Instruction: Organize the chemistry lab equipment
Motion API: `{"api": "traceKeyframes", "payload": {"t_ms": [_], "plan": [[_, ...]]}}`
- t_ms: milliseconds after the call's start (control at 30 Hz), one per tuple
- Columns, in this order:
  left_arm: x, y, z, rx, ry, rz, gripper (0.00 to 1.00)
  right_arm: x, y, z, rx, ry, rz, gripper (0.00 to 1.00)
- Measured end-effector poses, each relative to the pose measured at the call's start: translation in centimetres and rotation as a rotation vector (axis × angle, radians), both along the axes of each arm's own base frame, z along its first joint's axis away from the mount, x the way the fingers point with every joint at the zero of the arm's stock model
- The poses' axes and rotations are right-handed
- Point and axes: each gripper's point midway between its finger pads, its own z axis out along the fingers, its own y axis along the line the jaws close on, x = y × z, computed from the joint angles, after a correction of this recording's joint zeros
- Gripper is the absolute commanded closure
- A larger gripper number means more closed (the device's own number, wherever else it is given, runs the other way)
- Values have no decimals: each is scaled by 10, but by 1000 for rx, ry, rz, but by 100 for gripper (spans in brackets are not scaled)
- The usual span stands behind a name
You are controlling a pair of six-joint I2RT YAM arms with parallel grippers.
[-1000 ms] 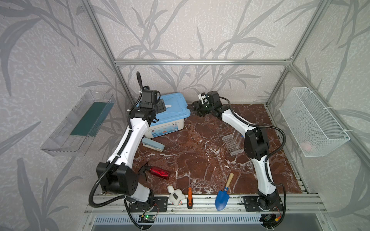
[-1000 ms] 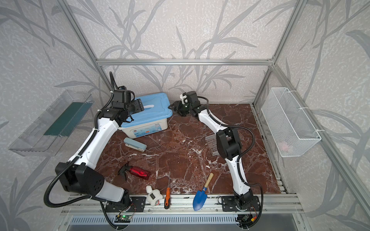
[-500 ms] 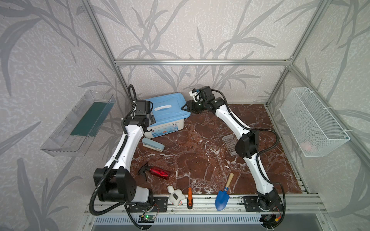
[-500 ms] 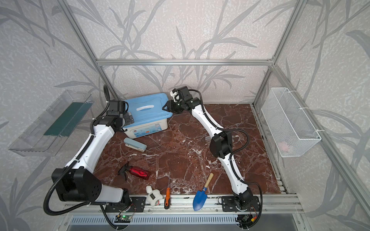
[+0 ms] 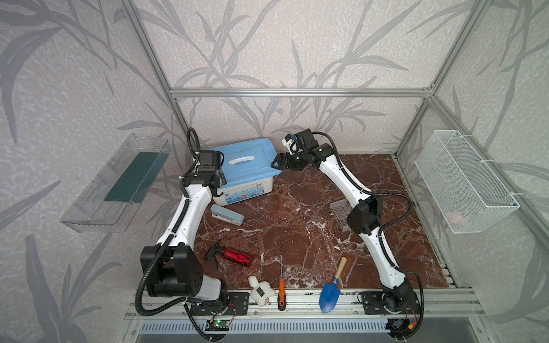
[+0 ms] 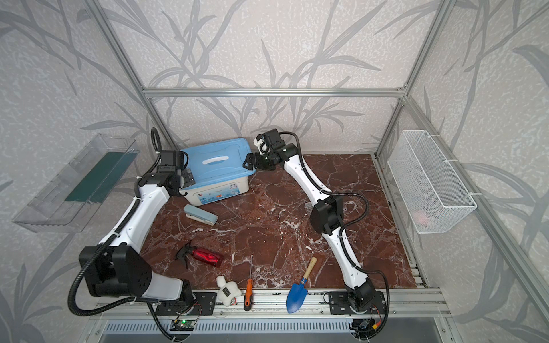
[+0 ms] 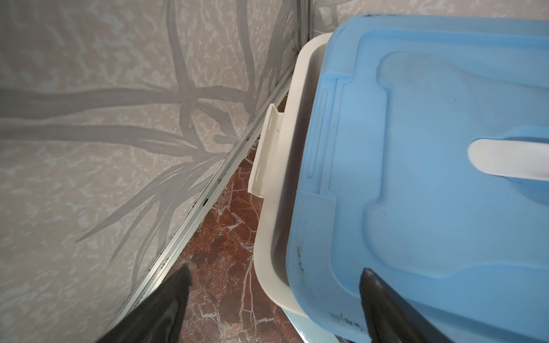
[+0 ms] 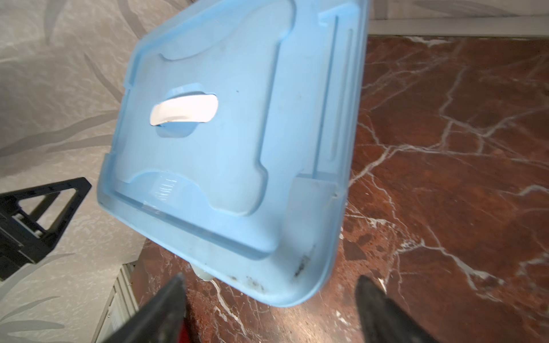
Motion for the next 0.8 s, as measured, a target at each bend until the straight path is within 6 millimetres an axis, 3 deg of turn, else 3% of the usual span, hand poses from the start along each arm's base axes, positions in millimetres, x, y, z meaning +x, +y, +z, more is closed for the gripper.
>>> {"api": "traceKeyframes", "payload": {"t_ms": [133,367,800], "plan": [[3,8,-6,-35,-8,7,3,2,-2,9,3,-19,4,0],[13,10,-21,-143,-43,-15,3,-2,11,7,58,-8,56,15],[26,1,-28,-200,-82,-52,4,-2,28,-16,82,30,84,29]]}}
